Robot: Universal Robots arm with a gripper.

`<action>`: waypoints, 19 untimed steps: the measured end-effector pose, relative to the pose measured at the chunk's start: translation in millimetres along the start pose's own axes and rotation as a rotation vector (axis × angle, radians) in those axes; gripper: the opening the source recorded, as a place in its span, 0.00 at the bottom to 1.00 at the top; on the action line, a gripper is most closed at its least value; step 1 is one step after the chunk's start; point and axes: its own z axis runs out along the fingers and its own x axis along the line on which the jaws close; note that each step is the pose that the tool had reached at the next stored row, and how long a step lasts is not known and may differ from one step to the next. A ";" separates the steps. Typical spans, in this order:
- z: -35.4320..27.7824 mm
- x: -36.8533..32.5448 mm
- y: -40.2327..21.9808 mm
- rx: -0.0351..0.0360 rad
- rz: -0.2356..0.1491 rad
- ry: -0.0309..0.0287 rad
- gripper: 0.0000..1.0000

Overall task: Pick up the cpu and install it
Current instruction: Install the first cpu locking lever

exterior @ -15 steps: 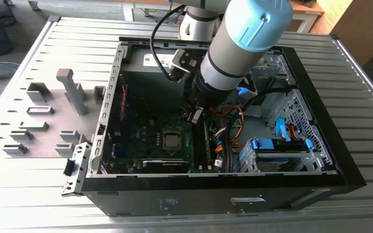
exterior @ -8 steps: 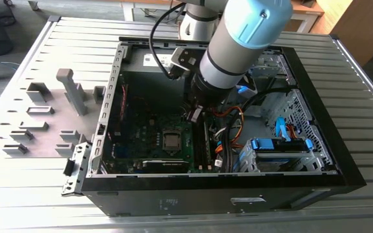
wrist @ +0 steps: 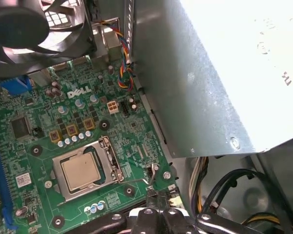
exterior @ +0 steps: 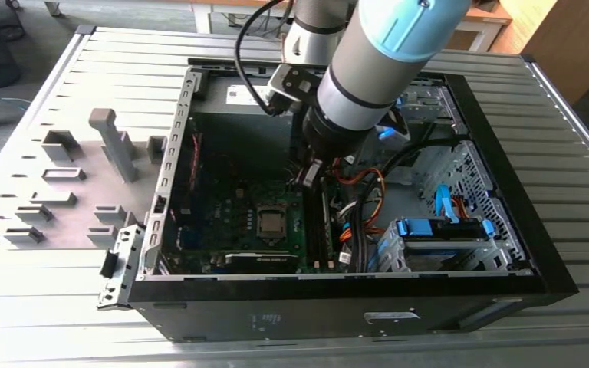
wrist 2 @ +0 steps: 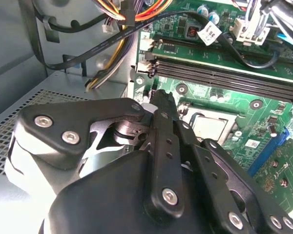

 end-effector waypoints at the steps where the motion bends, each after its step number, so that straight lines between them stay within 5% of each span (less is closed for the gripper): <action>1: 0.1 -0.2 -0.1 0.0000 0.000 -0.0002 0.11; 8: 1.3 -7.3 2.6 0.0001 0.000 0.0002 0.11; 19: 2.7 -3.7 10.8 0.0058 -0.001 -0.0021 0.11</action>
